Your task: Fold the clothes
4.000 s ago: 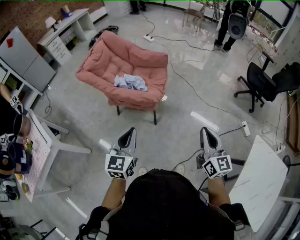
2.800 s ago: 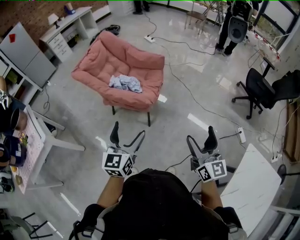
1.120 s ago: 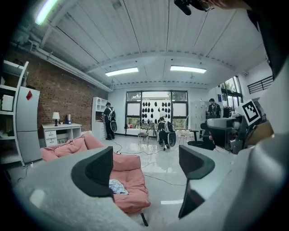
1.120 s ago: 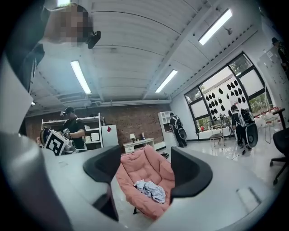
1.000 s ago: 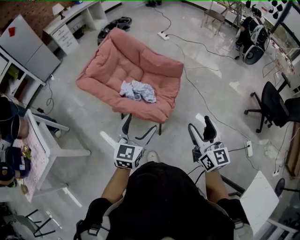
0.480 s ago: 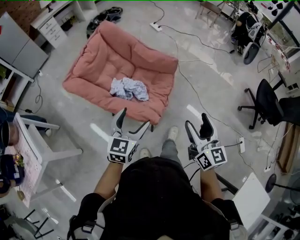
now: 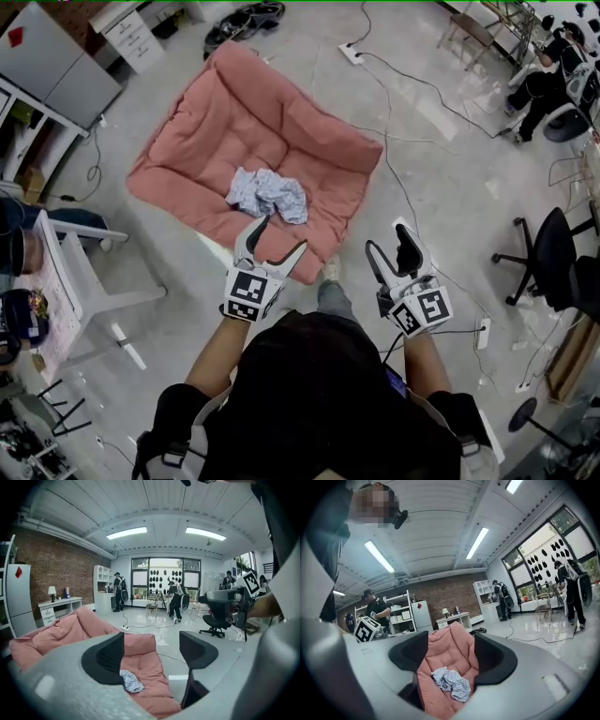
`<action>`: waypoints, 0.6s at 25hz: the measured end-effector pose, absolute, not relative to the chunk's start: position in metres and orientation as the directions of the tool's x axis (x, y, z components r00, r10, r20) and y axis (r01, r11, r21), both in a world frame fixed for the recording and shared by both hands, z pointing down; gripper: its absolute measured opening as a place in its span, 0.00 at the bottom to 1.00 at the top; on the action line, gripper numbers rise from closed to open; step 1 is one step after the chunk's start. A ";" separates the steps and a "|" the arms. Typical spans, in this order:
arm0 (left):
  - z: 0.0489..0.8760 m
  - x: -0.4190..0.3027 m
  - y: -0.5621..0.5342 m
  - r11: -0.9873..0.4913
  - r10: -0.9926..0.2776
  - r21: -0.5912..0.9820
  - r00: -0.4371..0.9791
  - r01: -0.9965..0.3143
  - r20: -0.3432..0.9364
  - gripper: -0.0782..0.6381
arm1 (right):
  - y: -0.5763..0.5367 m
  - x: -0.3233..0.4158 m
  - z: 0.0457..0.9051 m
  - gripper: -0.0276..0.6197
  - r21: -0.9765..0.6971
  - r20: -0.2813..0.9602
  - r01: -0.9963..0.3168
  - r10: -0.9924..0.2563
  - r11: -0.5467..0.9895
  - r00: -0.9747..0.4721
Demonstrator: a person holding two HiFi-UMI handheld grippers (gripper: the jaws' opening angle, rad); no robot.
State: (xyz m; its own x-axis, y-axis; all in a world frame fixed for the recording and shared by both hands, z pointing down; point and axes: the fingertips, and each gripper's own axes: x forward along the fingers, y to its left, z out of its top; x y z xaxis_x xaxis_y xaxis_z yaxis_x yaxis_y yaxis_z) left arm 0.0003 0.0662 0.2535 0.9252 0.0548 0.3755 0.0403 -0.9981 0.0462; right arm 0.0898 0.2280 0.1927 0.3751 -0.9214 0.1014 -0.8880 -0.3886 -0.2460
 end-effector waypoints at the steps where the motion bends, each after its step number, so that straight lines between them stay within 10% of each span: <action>1: 0.258 0.013 0.062 -0.998 0.051 0.049 0.920 0.034 0.389 0.63 | 0.221 0.104 0.195 0.51 -0.253 0.104 -0.890 -0.926 -0.379 0.364; 15: 0.328 0.112 0.033 -0.999 -0.042 0.000 0.853 -0.049 0.520 0.61 | 0.162 0.210 0.260 0.51 -0.234 0.208 -0.957 -0.971 -0.168 0.120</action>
